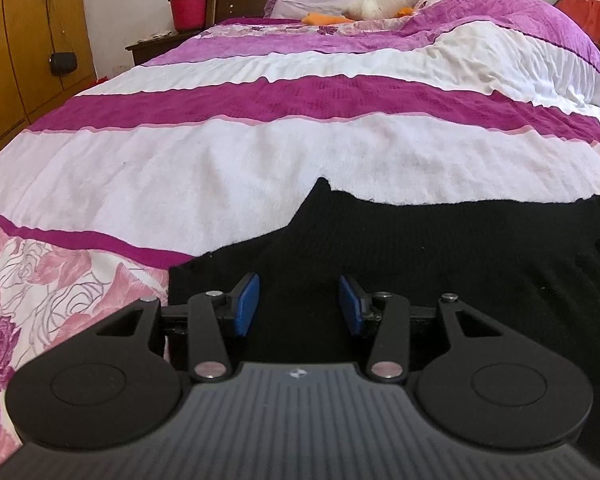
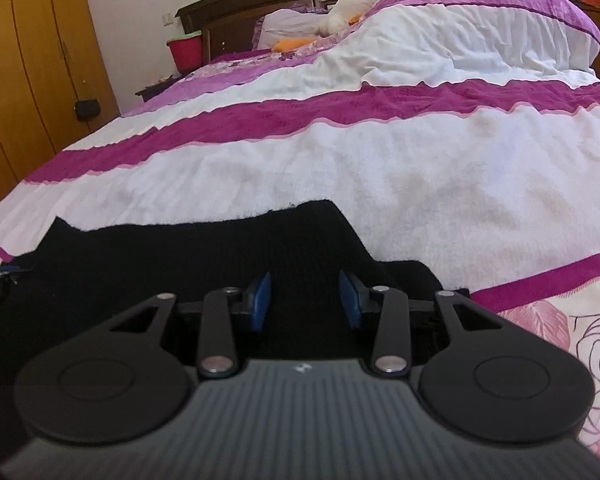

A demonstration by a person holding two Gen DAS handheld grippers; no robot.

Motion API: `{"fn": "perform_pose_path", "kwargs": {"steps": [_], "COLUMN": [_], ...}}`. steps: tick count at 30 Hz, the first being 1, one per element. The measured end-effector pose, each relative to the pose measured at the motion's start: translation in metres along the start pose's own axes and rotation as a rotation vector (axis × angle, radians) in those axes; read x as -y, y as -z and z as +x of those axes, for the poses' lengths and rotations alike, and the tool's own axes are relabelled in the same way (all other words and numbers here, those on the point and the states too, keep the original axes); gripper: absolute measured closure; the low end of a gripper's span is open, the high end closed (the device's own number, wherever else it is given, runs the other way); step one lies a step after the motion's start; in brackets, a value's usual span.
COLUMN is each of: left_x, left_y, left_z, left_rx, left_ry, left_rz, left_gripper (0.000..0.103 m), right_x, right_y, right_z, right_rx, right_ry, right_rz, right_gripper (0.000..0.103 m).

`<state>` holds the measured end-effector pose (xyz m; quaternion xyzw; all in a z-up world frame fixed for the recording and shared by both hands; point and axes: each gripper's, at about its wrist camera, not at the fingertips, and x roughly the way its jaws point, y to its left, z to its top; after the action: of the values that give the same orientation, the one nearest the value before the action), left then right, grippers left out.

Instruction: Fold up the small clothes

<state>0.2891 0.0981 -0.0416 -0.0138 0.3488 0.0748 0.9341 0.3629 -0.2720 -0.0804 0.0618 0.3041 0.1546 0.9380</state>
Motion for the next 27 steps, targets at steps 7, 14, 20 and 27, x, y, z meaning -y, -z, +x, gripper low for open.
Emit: {"fn": "perform_pose_path", "kwargs": {"steps": [7,14,20,27], "left_x": [-0.011,-0.018,-0.014,-0.006], "left_y": [-0.004,0.004,0.018,0.042], "left_z": [-0.041,-0.09,-0.128,-0.152], "left_rx": [0.003,-0.003,-0.01,-0.03], "left_ry": [0.007,-0.001,0.01,0.008], "left_rz": [-0.021,-0.017,-0.007,-0.001], "left_gripper": [0.052,0.052,0.046,0.042], "right_x": [-0.003,-0.01,-0.014,-0.009], "right_y": [-0.003,-0.001,0.008,0.031], "right_z": [-0.04,-0.095,-0.136,-0.163], "right_rx": [0.034,0.078,0.094,0.076], "right_ry": [-0.005,-0.02,-0.014,0.031], "right_rz": [0.074,0.075,0.069,0.053], "right_gripper": [0.061,0.061,0.049,0.049]}}
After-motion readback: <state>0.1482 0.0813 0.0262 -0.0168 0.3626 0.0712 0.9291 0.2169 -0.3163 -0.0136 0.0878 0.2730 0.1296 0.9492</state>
